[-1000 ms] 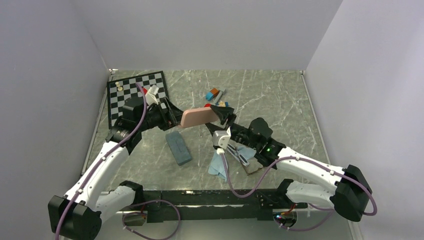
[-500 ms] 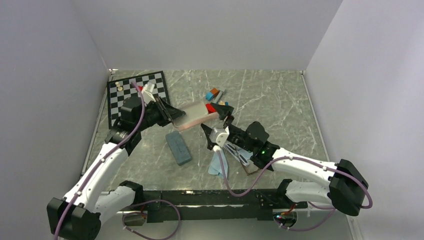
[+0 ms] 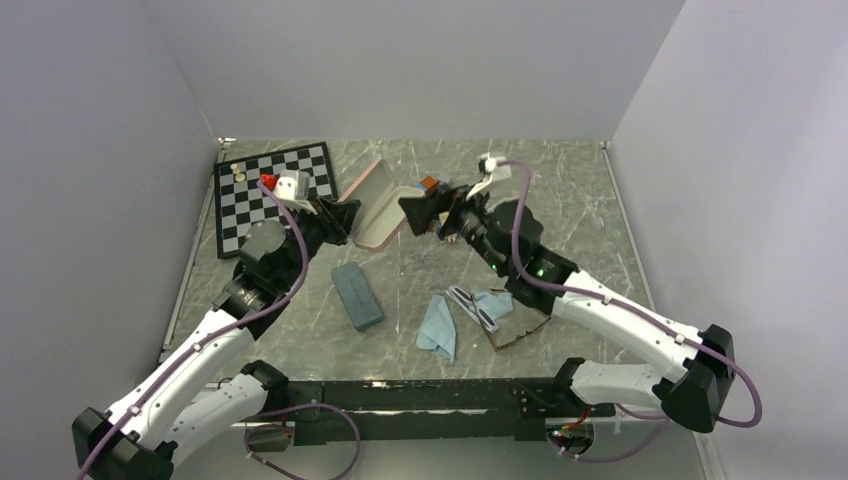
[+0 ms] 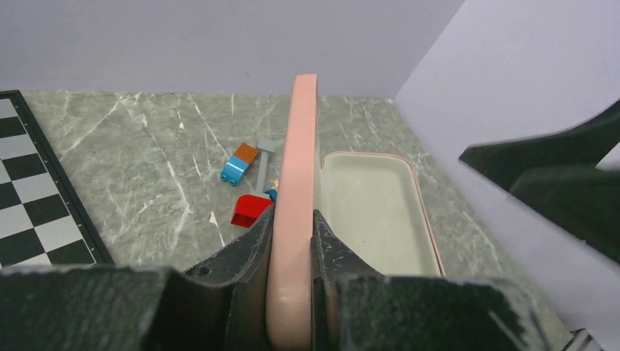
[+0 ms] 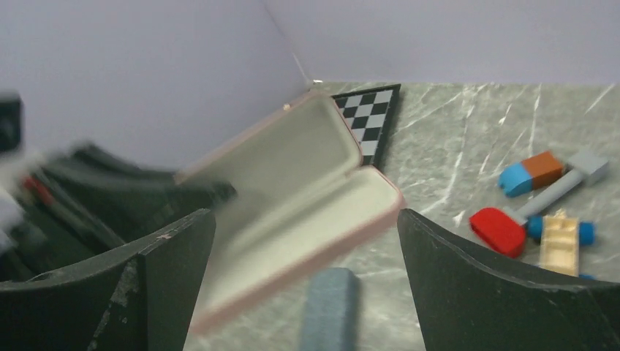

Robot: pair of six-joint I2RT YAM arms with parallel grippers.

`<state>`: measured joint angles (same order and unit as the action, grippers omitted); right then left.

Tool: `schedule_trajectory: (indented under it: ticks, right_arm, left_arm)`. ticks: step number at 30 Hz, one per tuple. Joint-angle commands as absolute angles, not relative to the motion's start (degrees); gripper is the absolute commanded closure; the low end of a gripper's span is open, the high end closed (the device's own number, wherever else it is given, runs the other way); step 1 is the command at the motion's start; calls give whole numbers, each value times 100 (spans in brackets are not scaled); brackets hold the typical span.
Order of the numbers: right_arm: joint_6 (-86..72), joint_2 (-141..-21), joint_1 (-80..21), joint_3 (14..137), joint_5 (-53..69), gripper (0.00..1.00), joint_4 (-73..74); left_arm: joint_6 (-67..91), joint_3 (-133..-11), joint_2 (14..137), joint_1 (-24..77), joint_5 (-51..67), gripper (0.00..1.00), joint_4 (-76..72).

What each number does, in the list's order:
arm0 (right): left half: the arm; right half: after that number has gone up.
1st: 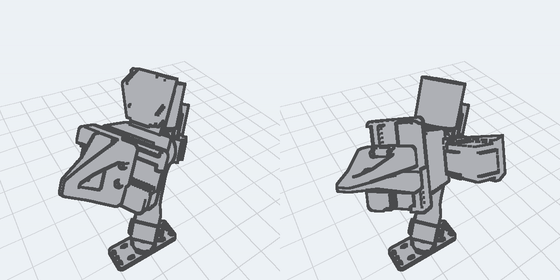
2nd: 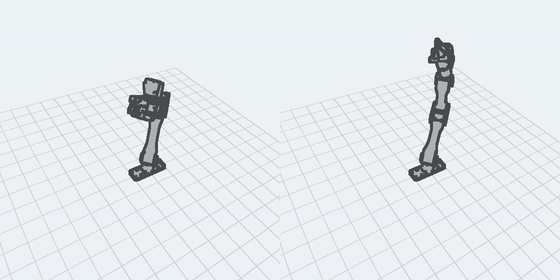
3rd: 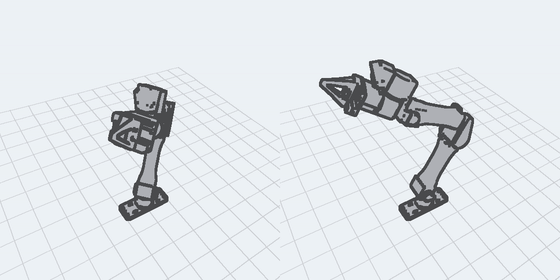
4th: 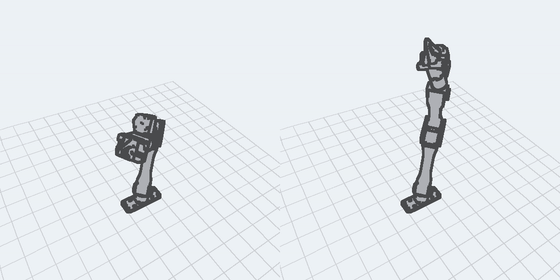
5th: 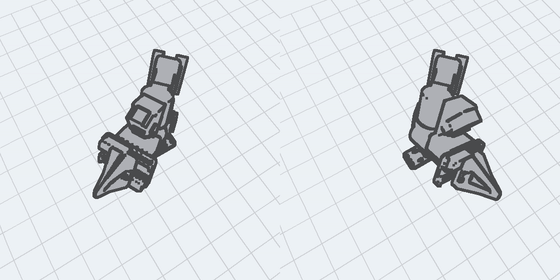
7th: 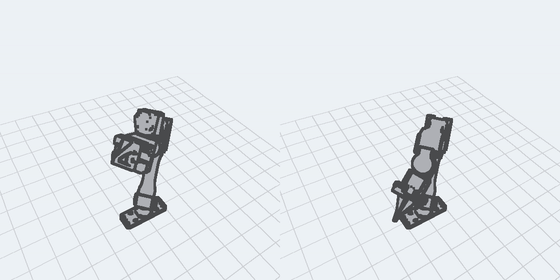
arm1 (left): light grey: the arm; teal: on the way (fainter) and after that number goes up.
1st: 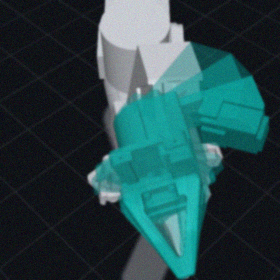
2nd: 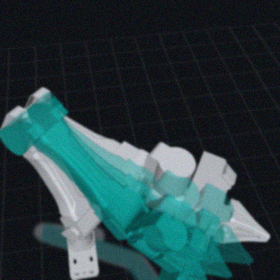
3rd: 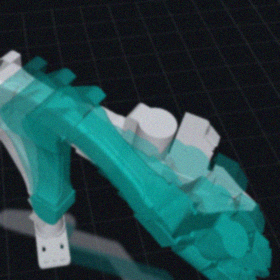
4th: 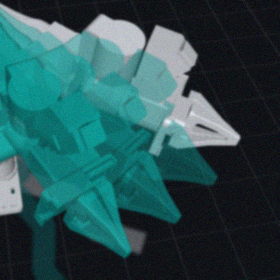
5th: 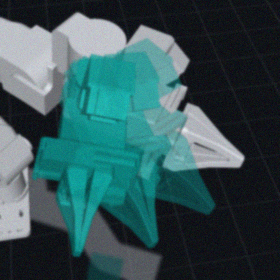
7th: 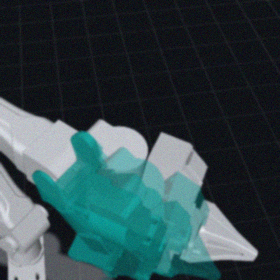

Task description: Organize the sunglasses

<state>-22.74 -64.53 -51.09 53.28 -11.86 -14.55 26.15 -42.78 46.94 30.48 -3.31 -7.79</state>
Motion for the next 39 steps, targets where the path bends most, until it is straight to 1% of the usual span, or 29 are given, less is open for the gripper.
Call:
schedule_trajectory:
  ticks: [1,4,7,13,16,17,19,22,23,24,26,27,28,29,31,32,33,35,39]
  right_arm:
    - [-4449,-6831,-5054,6240,-1890,0,227]
    - [-4752,-7196,-5044,6499,-1820,0,422]
    - [-5128,-7511,-5016,6660,-1802,0,709]
    - [-5294,-7582,-5010,6504,-2115,0,784]
    - [-5360,-7637,-5010,6262,-1889,6,383]
    - [-5361,-7683,-5010,6212,-1746,10,167]
    - [-5391,-7817,-5003,6215,-1527,23,-137]
    - [-5349,-8038,-5007,6332,-1276,51,-383]
    - [-5314,-8079,-5009,6363,-1242,59,-450]
    - [-5235,-8104,-5010,6390,-1236,67,-500]
    - [-5041,-8134,-5014,6480,-1354,82,-445]
    - [-4877,-8146,-5007,6537,-1423,93,-372]
    - [-4659,-8162,-5002,6623,-1491,99,-277]
    - [-4313,-8171,-4994,6737,-1535,100,-157]
    - [-3329,-8245,-4984,7157,-1621,100,440]
    - [-2632,-8317,-4976,7355,-1827,100,741]
    - [-2288,-8380,-4975,7507,-2013,100,1007]
    - [-904,-8455,-4966,7634,-2248,100,1211]
    - [1879,-8568,-4979,7499,-1520,100,1391]
  left_arm:
    - [1873,-4168,4756,3397,-1044,100,-1702]
    - [1688,-4044,4726,3604,-1325,100,-1894]
    - [1626,-3911,4658,3697,-1355,100,-2137]
    - [1514,-3646,4601,3788,-1567,100,-2464]
    - [1547,-3514,4621,3788,-1585,100,-2703]
    - [1559,-3478,4637,3802,-1589,100,-2775]
    - [1548,-3455,4670,3813,-1560,100,-2856]
    - [1606,-3480,4713,3838,-1577,99,-2791]
    - [1645,-3476,4707,3843,-1570,95,-2756]
    - [1697,-3457,4686,3841,-1562,86,-2744]
    - [1850,-3395,4626,3858,-1459,49,-2666]
    - [1962,-3366,4561,3855,-1406,20,-2570]
    - [2072,-3357,4507,3857,-1343,3,-2434]
    - [2153,-3368,4443,3857,-1283,1,-2216]
    - [2432,-3450,4259,3858,-1314,1,-1625]
    - [2596,-3522,4123,3855,-1304,1,-1068]
    - [2733,-3587,3960,3858,-1269,1,-814]
    - [2947,-3600,3604,3851,-1088,1,-145]
    - [3405,-3429,2864,3858,-1333,1,895]
